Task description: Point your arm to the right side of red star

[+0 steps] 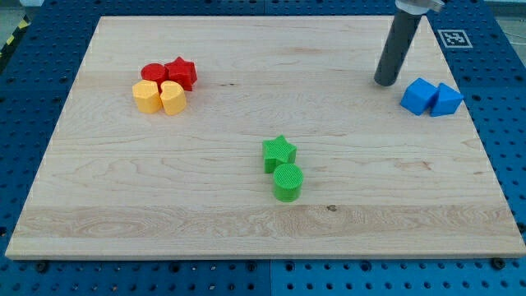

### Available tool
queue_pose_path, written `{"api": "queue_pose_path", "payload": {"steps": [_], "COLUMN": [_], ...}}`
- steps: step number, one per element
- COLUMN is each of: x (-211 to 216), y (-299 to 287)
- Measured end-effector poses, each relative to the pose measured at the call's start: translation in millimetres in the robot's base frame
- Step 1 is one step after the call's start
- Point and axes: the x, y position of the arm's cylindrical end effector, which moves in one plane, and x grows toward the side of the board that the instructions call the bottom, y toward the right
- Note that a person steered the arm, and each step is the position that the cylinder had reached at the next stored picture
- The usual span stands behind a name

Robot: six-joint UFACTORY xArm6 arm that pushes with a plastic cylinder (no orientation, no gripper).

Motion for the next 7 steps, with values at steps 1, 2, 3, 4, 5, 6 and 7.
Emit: {"api": "queue_pose_path", "payload": {"steps": [1, 2, 3, 4, 5, 6, 7], "x": [-13, -32, -40, -65, -88, -95, -95], "y": [-8, -22, -24, -36, -67, -112, -119]}}
